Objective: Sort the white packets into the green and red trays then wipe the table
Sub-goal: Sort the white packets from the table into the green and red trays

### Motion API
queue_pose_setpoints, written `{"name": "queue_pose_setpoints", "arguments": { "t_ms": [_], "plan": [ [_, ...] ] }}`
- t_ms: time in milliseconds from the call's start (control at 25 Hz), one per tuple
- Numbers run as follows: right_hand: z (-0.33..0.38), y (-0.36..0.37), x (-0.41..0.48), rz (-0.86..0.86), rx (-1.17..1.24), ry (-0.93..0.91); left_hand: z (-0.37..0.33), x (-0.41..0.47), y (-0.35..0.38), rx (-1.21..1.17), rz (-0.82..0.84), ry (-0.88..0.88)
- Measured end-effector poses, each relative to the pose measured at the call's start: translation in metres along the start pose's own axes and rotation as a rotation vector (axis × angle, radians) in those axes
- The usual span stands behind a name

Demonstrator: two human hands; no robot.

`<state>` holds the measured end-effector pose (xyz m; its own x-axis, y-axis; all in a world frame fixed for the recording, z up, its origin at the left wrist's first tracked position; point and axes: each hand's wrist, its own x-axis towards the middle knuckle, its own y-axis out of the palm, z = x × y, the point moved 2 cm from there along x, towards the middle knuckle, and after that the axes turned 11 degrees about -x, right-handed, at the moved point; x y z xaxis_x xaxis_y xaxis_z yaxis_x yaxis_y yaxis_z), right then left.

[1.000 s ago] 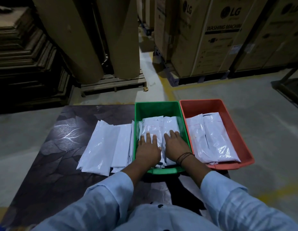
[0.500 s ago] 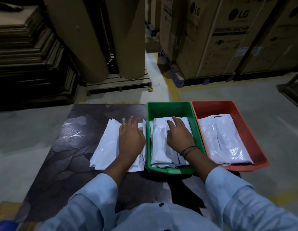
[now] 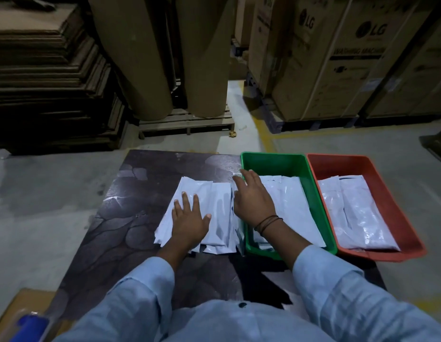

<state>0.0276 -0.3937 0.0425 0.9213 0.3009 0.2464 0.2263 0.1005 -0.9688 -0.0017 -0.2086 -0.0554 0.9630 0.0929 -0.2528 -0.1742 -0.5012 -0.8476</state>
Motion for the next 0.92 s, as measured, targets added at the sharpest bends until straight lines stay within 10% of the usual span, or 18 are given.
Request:
{"name": "queue_pose_setpoints", "arguments": {
  "t_ms": [920],
  "plan": [
    [0.156, 0.095, 0.035, 0.446, 0.324, 0.248, 0.125, -0.019, -0.09, -0.096, -0.288, -0.143]
  ]
}}
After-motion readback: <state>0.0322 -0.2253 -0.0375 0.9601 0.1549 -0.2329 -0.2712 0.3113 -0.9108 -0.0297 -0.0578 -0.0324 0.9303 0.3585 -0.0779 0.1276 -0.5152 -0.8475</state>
